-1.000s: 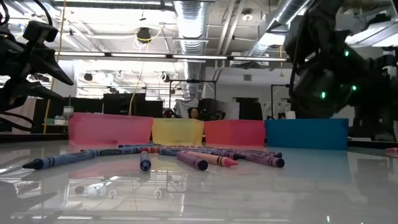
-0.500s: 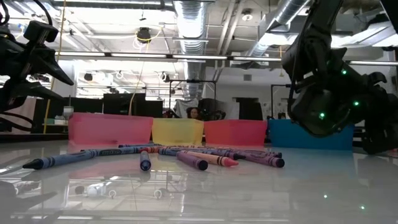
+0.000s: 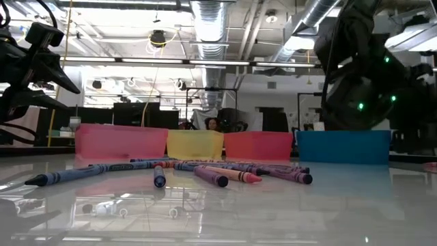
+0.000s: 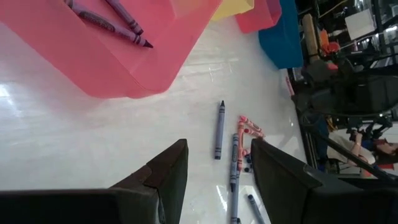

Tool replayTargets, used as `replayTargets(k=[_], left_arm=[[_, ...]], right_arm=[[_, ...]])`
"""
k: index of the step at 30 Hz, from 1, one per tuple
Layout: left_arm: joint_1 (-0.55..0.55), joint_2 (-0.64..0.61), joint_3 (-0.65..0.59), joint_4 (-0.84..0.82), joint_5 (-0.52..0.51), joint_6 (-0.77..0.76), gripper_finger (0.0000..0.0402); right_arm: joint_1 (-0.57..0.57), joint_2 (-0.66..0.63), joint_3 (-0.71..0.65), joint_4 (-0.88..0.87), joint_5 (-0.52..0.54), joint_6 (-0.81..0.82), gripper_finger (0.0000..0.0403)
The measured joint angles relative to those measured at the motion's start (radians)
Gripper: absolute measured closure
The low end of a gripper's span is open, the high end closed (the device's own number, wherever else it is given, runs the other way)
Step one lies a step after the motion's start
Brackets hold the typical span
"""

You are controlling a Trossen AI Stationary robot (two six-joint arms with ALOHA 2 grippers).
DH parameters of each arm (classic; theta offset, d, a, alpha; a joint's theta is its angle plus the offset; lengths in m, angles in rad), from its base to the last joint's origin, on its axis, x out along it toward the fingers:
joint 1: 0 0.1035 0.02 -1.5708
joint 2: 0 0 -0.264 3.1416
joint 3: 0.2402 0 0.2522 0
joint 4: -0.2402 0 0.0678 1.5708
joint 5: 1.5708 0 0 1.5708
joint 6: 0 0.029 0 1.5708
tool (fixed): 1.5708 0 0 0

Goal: Sort crayons
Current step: Put the pink crayon into the blue bin

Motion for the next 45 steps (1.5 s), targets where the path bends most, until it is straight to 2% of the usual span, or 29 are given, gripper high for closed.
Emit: replayTargets(k=[5,12,16,25,34,39,45], left_arm=[[0.000,0.000,0.000,0.000,-0.016,0.000,0.0236],[0.000,0.000,0.000,0.000,-0.015,0.000,0.0236],[0.000,0.000,0.000,0.000,-0.006,0.000,0.0236],[0.000,0.000,0.000,0.000,-0.017,-0.014,0.0236],[0.000,0.000,0.000,0.000,-0.017,-0.015,0.0236],[0.000,0.000,0.000,0.000,-0.017,-0.015,0.0236],[0.000,0.000,0.000,0.000,-0.017,-0.015,0.0236]], right_arm=[[0.008,-0.097,-0.016,0.017,-0.054,0.058,0.0403],[0.019,-0.123,-0.114,0.171,-0.149,0.044,0.0403],[0.037,-0.102,-0.143,0.169,-0.149,0.094,0.0403],[0.046,-0.092,-0.140,0.186,-0.151,0.092,0.0403],[-0.012,-0.076,-0.141,0.213,-0.171,0.099,0.0403],[-0.030,-0.070,-0.141,0.214,-0.129,0.159,0.0403],[-0.085,-0.066,-0.140,0.214,-0.131,0.147,0.0403]])
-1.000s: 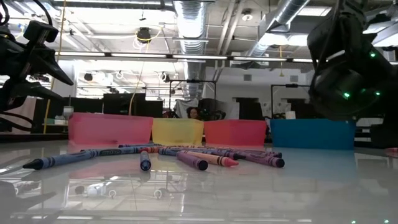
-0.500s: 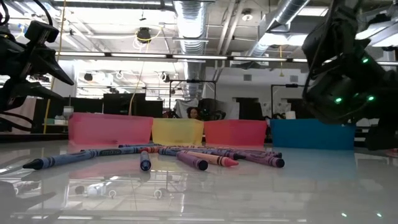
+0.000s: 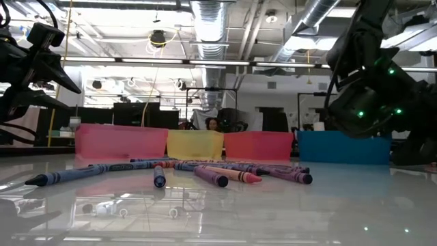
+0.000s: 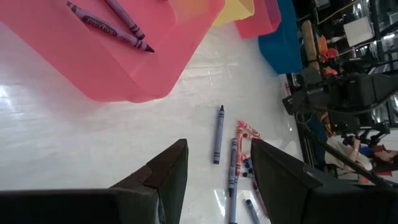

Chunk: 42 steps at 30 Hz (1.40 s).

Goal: Sort crayons
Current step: Put the pink crayon into the blue bin

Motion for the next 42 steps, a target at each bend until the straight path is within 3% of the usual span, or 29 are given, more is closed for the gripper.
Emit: replayTargets(k=[11,17,20,24,27,30,33,42], left_arm=[[0.000,0.000,0.000,0.000,0.000,0.007,0.0236],[0.000,0.000,0.000,0.000,0.000,0.008,0.0236],[0.000,0.000,0.000,0.000,0.000,0.008,0.0236],[0.000,0.000,0.000,0.000,0.000,0.008,0.0236],[0.000,0.000,0.000,0.000,-0.002,0.008,0.0236],[0.000,0.000,0.000,0.000,-0.004,0.020,0.0236],[0.000,0.000,0.000,0.000,-0.007,0.030,0.0236],[0.000,0.000,0.000,0.000,-0.069,0.020,0.0236]], right_arm=[[0.053,-0.002,0.021,0.056,-0.048,-0.072,0.0403],[0.119,-0.002,0.077,0.077,-0.050,-0.015,0.0403],[0.166,-0.006,0.132,0.027,-0.030,0.077,0.0403],[0.253,-0.044,0.214,-0.004,0.061,0.314,0.0403],[0.329,-0.105,0.230,0.000,0.163,0.564,0.0403],[0.396,-0.154,0.190,-0.051,0.168,0.894,0.0403],[0.402,-0.177,0.156,-0.040,0.093,0.940,0.0403],[0.270,-0.068,0.139,-0.081,0.112,0.954,0.0403]])
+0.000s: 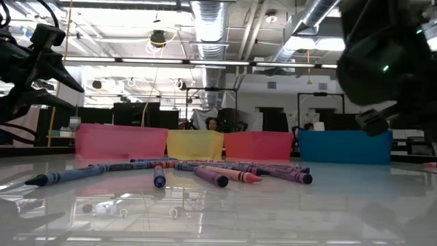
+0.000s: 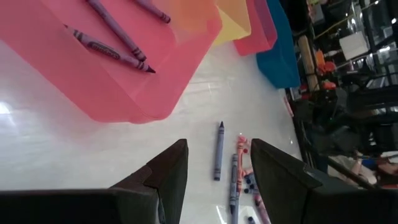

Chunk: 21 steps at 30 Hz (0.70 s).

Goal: Sort crayons
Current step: Put the pink crayon into the blue bin

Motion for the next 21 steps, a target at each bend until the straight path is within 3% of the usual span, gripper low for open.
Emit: replayTargets(k=[7,15,21], left_arm=[[0.000,0.000,0.000,0.001,0.001,-0.003,0.0236],[0.000,0.000,0.000,0.008,-0.008,-0.004,0.0236],[0.000,0.000,0.000,0.008,-0.009,-0.006,0.0236]], right_arm=[[-0.033,0.035,-0.012,-0.097,0.075,0.027,0.0403],[-0.003,0.035,-0.099,0.198,0.092,0.091,0.0403],[-0.029,0.035,-0.118,0.117,0.080,0.086,0.0403]])
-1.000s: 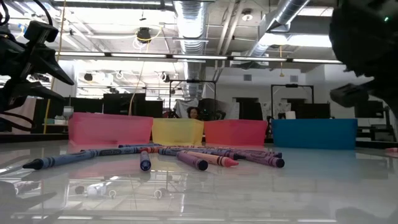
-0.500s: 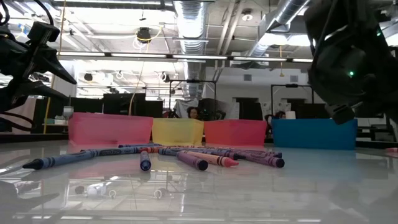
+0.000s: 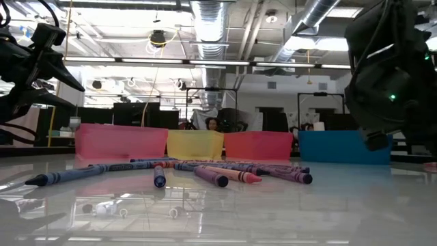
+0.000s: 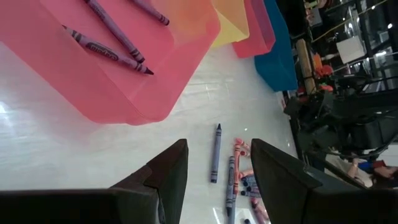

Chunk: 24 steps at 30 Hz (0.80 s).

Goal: Sort crayons
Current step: Put the pink crayon into the blue bin

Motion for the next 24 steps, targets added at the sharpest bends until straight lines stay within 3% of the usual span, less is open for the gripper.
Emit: replayTargets(k=[7,17,24], left_arm=[[0.000,0.000,0.000,0.000,-0.002,-0.016,0.0236],[0.000,0.000,0.000,-0.001,-0.026,-0.018,0.0236],[0.000,0.000,0.000,-0.001,-0.032,-0.025,0.0236]], right_arm=[[-0.009,0.000,0.002,-0.130,0.000,-0.001,0.0403],[-0.105,0.017,-0.004,-0.106,-0.014,-0.001,0.0403],[-0.126,0.107,-0.005,-0.043,-0.072,0.004,0.0403]])
